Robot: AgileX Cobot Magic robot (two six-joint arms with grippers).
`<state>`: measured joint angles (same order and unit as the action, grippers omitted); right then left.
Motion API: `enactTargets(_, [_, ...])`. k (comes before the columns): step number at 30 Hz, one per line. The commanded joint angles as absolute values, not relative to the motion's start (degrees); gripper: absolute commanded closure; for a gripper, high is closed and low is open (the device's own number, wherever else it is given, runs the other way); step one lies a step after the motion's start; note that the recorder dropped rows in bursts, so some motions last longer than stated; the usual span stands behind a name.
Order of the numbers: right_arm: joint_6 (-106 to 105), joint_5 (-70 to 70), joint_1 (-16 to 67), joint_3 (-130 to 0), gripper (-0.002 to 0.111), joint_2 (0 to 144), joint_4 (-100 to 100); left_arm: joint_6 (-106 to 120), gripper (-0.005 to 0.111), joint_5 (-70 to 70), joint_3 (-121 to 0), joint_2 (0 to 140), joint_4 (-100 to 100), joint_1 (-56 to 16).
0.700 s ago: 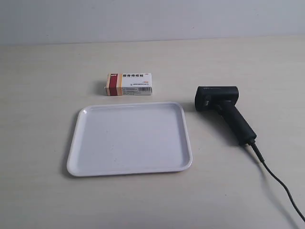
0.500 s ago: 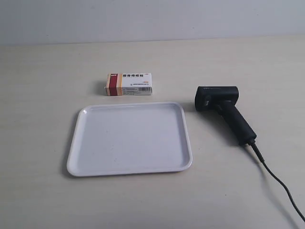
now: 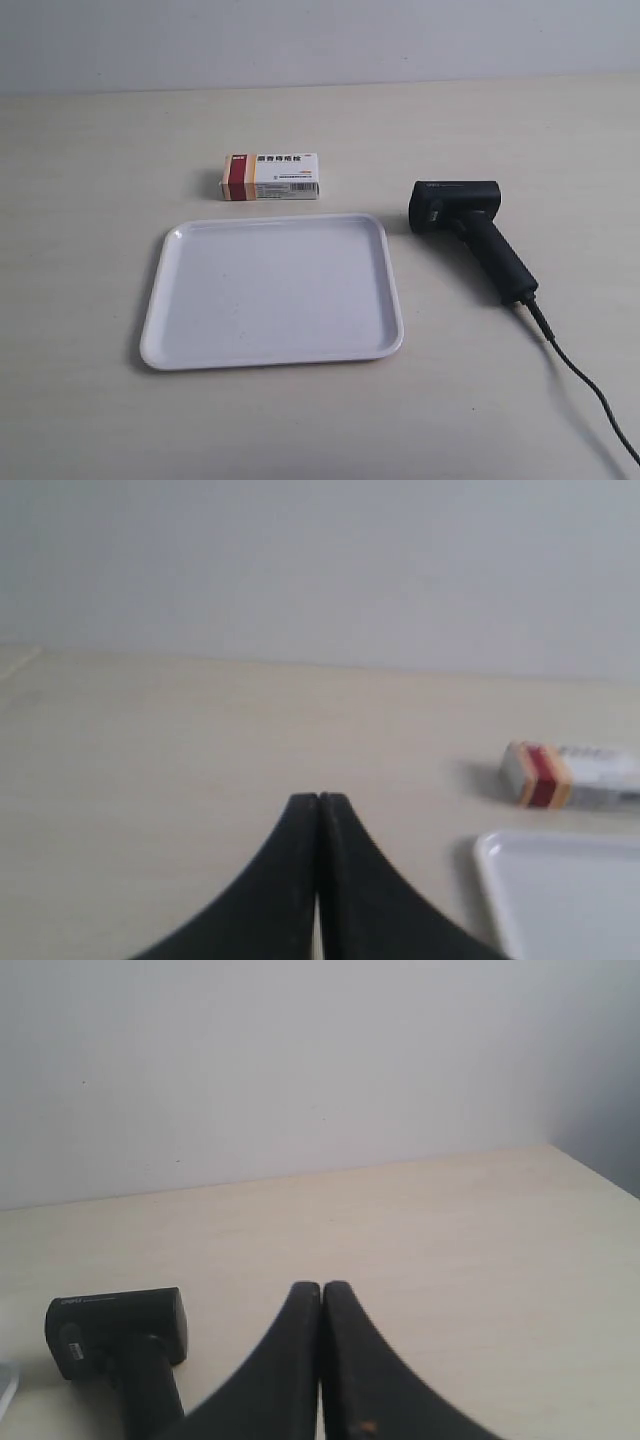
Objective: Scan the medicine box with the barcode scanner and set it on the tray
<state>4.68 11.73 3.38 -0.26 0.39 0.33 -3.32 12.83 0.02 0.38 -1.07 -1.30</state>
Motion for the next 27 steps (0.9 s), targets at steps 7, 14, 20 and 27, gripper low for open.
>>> enactTargets(7, [4.6, 7.6, 3.0, 0.0, 0.108, 0.0, 0.0, -12.3, 0.105, -7.7, 0.0, 0.0, -14.4, -1.2])
enactTargets(14, [6.2, 2.9, 3.0, 0.0, 0.108, 0.0, 11.3, -3.2, 0.107, -24.3, -2.4, 12.0, -14.7, -1.2])
enactTargets(20, [7.3, 1.2, 3.0, 0.0, 0.108, 0.0, 16.1, -4.0, 0.107, -17.9, -14.4, 47.5, -6.4, -1.2])
enactTargets(27, [7.1, 2.0, 3.0, 0.0, 0.108, 0.0, 15.9, -9.8, 0.107, 6.0, -35.8, 82.0, 9.6, -7.3])
